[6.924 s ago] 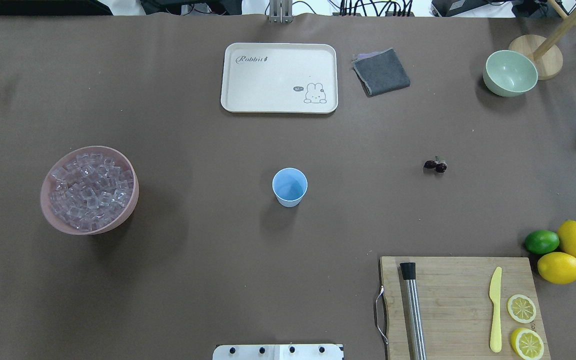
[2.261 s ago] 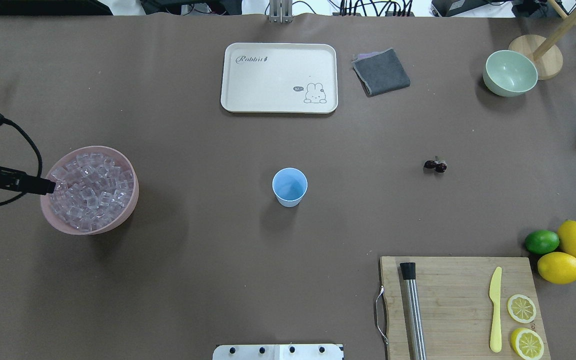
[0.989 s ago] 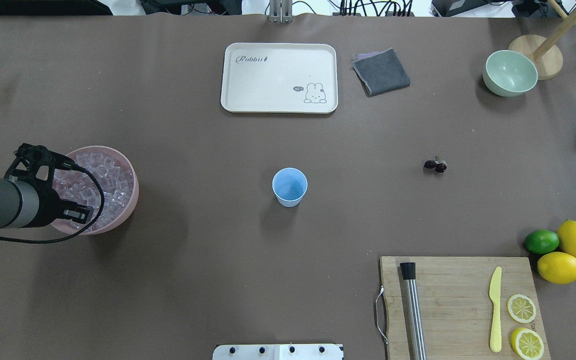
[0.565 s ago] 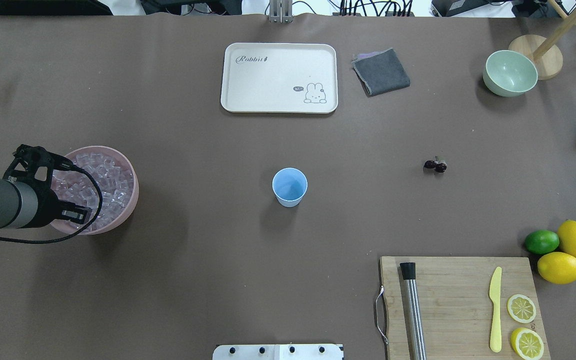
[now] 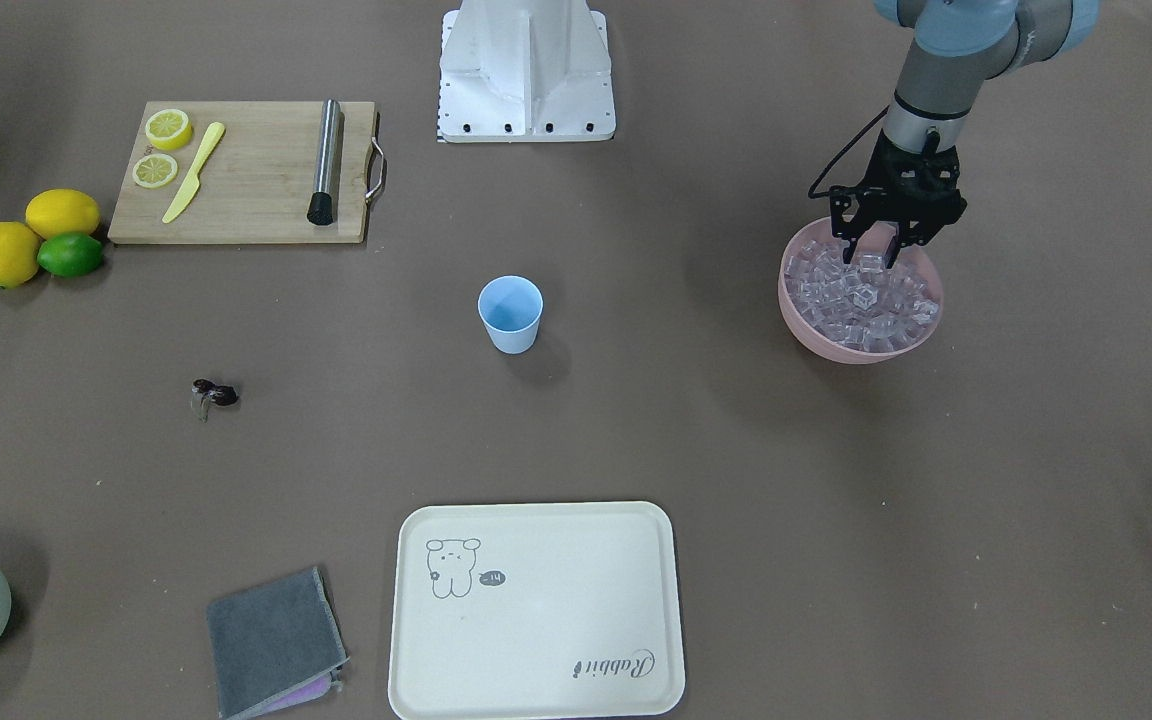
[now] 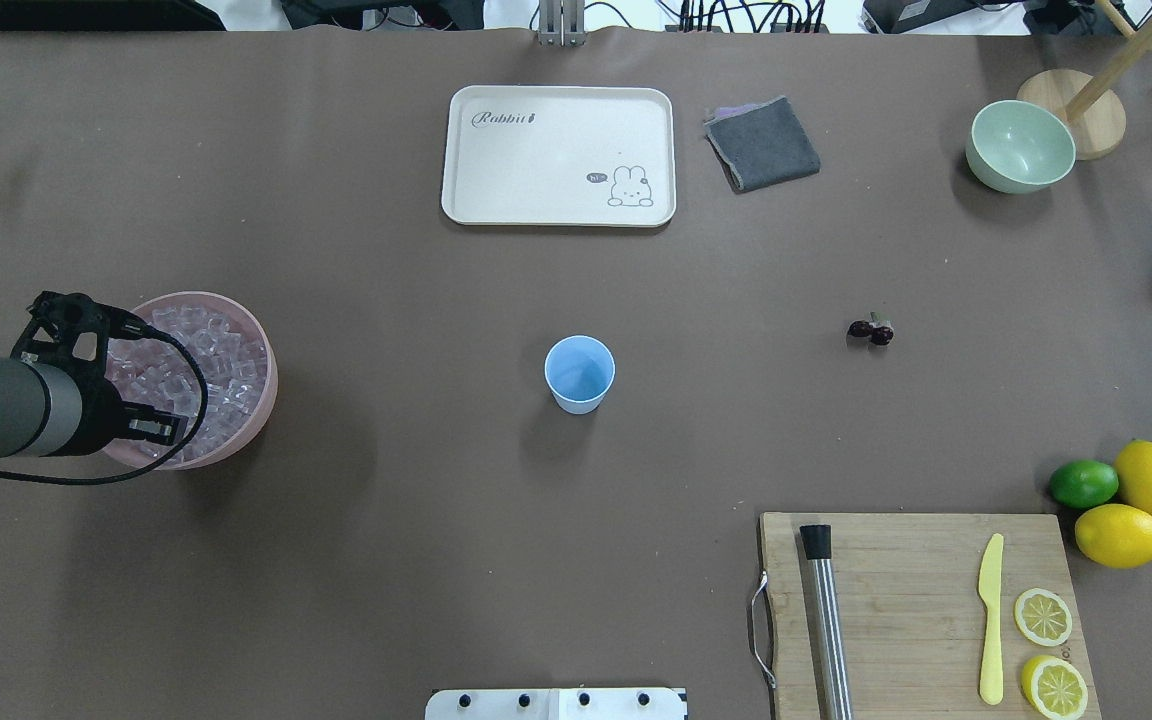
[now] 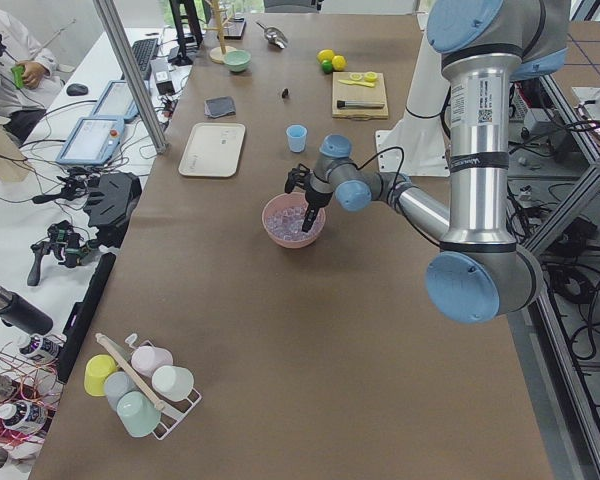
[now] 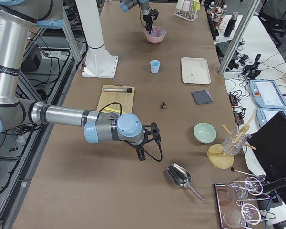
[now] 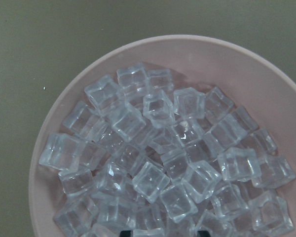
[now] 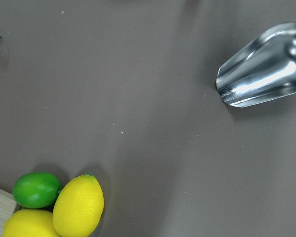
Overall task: Put ice and cherries in cup
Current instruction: 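Lower the left gripper into the ice and grasp an ice cube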
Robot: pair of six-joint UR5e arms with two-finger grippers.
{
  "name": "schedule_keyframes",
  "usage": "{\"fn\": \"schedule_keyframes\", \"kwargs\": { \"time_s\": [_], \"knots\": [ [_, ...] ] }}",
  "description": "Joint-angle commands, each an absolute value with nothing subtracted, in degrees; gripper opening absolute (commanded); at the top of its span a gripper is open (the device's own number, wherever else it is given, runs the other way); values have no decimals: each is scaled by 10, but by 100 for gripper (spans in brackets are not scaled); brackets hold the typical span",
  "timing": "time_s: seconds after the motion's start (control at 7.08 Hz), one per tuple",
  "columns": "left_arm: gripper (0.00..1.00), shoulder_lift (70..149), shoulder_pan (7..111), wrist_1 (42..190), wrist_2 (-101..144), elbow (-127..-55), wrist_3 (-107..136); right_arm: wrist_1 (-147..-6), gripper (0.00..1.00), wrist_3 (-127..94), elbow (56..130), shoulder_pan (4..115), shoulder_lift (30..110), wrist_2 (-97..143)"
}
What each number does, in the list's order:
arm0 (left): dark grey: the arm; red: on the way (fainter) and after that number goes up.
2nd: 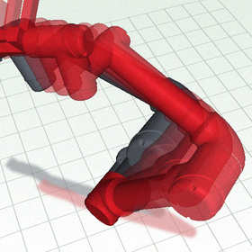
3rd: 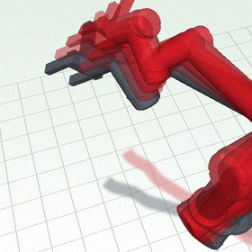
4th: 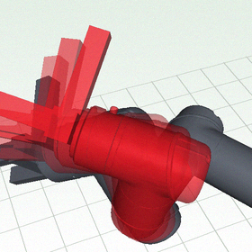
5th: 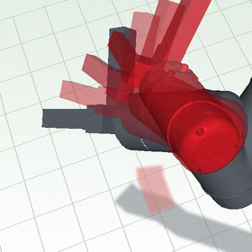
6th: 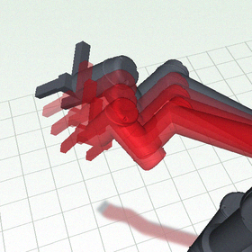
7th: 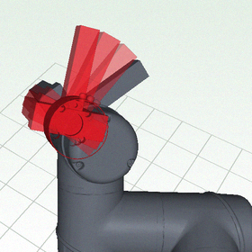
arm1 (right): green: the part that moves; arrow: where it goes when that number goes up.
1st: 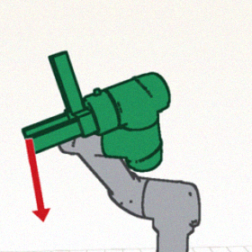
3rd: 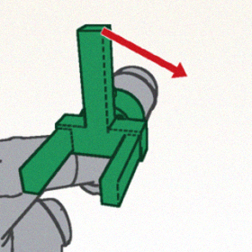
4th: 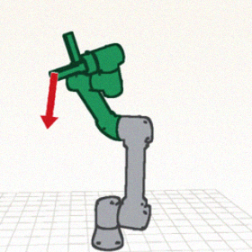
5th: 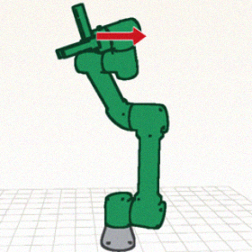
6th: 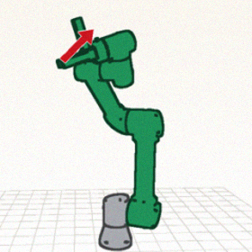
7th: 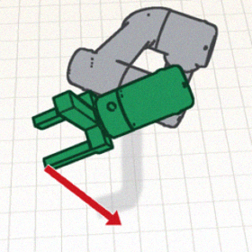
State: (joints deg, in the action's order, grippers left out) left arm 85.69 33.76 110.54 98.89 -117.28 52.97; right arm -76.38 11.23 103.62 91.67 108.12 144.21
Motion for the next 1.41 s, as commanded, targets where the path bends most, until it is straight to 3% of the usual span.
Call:
{"fn": "schedule_keyframes", "kwargs": {
  "time_s": [0.0, 0.28, 0.71, 1.13, 1.27],
  "knots": [
    [46, 856, 338, 1105, 991, -1170, 531, -764, 100, 112, 1036, 917, 1081, 1444],
    [0, 848, 343, 1105, 991, -1174, 533, -765, 100, 111, 1038, 917, 1081, 1448],
    [0, 878, 440, 998, 1111, -1258, 521, -765, 99, 110, 1038, 917, 1080, 1451],
    [0, 1142, 388, 845, 1114, -1234, 625, -765, 100, 106, 1038, 916, 1075, 1450],
    [0, 1241, 348, 834, 1080, -1168, 675, -765, 100, 105, 1038, 912, 1070, 1450]
  ]
}}
